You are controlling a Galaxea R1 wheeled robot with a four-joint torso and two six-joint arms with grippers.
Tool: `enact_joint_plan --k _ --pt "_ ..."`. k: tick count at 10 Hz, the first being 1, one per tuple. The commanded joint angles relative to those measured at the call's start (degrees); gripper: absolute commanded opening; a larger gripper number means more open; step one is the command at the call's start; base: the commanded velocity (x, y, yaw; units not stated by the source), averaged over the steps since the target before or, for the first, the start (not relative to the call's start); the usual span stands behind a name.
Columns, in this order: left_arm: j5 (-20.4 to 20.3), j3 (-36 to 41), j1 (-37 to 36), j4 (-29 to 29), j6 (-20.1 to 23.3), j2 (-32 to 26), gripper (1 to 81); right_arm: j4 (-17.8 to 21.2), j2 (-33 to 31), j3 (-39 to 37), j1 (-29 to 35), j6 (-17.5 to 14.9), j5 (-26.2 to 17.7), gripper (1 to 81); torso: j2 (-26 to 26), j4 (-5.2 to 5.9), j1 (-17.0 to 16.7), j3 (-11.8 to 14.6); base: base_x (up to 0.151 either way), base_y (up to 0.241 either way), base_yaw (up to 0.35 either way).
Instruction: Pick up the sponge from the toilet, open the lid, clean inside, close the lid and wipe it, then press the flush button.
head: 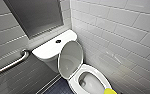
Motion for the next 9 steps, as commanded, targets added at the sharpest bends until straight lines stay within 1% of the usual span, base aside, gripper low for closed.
enact_joint_plan --k 1,2,4,6,7,8,9 --pt "4.63 2.49 0.00 0.55 0.18 -2.20 81.1 -0.84 -9.83 3.75 -2.74 -0.01 -1.94 1.0 0.00 0.00 0.00 0.00 0.000 0.000 0.000" --pt "4.45 3.11 -0.44 0.55 0.18 -2.91 81.1 -0.92 -11.51 3.84 -5.80 -0.10 -0.53 1.0 0.00 0.00 0.00 0.00 0.000 0.000 0.000" --pt "4.36 5.47 -1.67 0.55 0.19 -4.83 81.1 -0.92 -12.39 2.88 -13.00 -0.19 0.17 1.0 0.00 0.02 0.00 0.00 0.000 0.000 0.000" --pt "4.98 7.68 -3.60 0.55 0.18 -6.43 81.1 -0.84 -9.75 -1.61 -20.58 -0.36 0.26 1.0 0.00 0.00 0.00 0.00 0.000 0.000 0.000" --pt "4.98 8.64 -4.48 0.64 0.27 -7.13 81.1 -1.01 -7.38 -4.77 -24.87 -0.71 1.05 1.0 -0.02 0.00 0.00 0.02 0.000 0.000 0.000" --pt "5.07 9.69 -5.27 0.64 0.19 -7.65 81.1 -1.96 -4.86 -8.16 -28.30 -2.01 3.39 1.0 5.71 0.02 -3.69 0.02 0.000 0.000 0.000" --pt "5.24 10.75 -6.06 0.64 0.18 -8.19 81.1 -3.12 -1.84 -12.77 -31.83 -3.09 6.94 1.0 6.02 0.00 -3.89 0.02 0.000 0.000 0.000"
